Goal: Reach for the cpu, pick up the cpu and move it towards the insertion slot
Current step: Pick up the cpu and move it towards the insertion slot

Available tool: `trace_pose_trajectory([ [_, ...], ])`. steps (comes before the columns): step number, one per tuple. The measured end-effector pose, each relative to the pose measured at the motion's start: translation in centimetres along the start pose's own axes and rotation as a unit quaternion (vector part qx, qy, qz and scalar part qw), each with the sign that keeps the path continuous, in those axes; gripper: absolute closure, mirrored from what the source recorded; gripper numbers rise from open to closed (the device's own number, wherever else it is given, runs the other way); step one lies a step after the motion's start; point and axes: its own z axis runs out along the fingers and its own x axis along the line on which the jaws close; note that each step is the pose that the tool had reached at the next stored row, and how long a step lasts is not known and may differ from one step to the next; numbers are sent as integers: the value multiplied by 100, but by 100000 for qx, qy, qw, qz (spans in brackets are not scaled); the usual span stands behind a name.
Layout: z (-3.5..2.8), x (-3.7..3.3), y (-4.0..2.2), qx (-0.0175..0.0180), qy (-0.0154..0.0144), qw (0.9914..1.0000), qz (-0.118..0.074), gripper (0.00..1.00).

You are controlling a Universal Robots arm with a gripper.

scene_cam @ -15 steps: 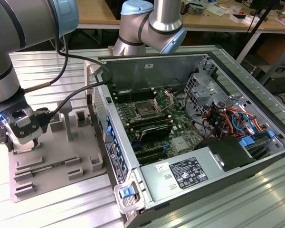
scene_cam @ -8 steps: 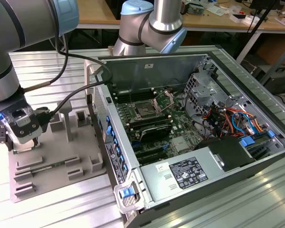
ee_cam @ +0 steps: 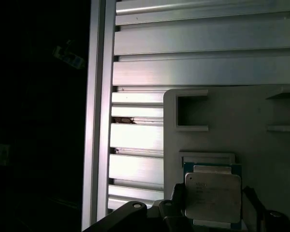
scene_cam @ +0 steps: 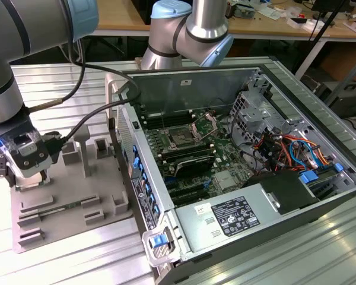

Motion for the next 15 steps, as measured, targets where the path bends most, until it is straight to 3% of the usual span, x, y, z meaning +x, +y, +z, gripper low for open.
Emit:
trace_pose_trajectory([
  [15, -104, 0, 2, -361, -25, 99999, -1, 46],
])
